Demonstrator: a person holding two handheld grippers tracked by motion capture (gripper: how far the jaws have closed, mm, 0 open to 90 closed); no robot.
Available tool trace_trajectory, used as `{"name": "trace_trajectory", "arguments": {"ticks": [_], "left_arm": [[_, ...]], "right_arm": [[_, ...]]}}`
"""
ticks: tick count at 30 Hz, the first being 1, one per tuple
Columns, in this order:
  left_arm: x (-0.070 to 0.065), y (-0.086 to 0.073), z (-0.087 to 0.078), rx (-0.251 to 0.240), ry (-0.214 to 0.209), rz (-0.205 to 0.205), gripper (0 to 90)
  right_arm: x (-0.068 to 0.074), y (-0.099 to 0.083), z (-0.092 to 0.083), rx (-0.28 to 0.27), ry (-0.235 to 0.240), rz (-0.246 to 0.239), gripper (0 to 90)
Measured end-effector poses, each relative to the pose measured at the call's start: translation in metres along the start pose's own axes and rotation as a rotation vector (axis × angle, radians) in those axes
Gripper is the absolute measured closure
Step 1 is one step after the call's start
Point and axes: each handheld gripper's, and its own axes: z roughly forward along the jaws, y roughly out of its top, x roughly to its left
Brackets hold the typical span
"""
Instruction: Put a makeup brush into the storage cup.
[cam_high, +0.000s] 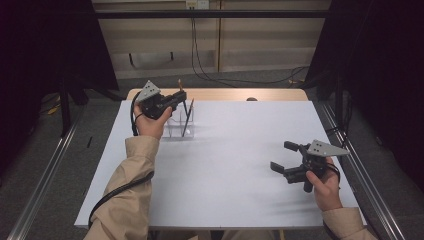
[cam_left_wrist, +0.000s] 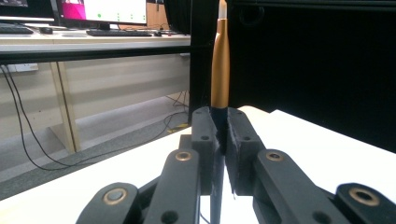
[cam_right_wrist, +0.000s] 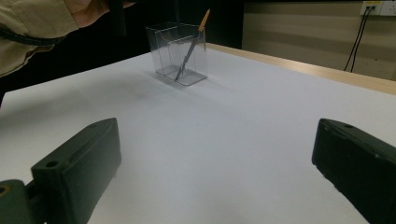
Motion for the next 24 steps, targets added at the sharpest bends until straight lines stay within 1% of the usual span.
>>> {"name": "trace_trajectory", "arguments": {"ticks": [7,17,24], "left_arm": [[0.0007,-0.0015,0.0005,0.006,0.005,0.008,83.3],[0.0010,-0.0068,0.0024,0.017,0.012,0.007,83.2],[0.0003,-0.0100,0.0043,0.026,0.008,0.006,83.3]], "right_arm": [[0.0004,-0.0001,0.0003,0.003,0.003,0.003,0.9],[0.0006,0.0001,0.0007,0.004,0.007,0.002,1.0],[0.0000,-0.0003,0.0008,0.007,0.004,0.000,1.1]]}}
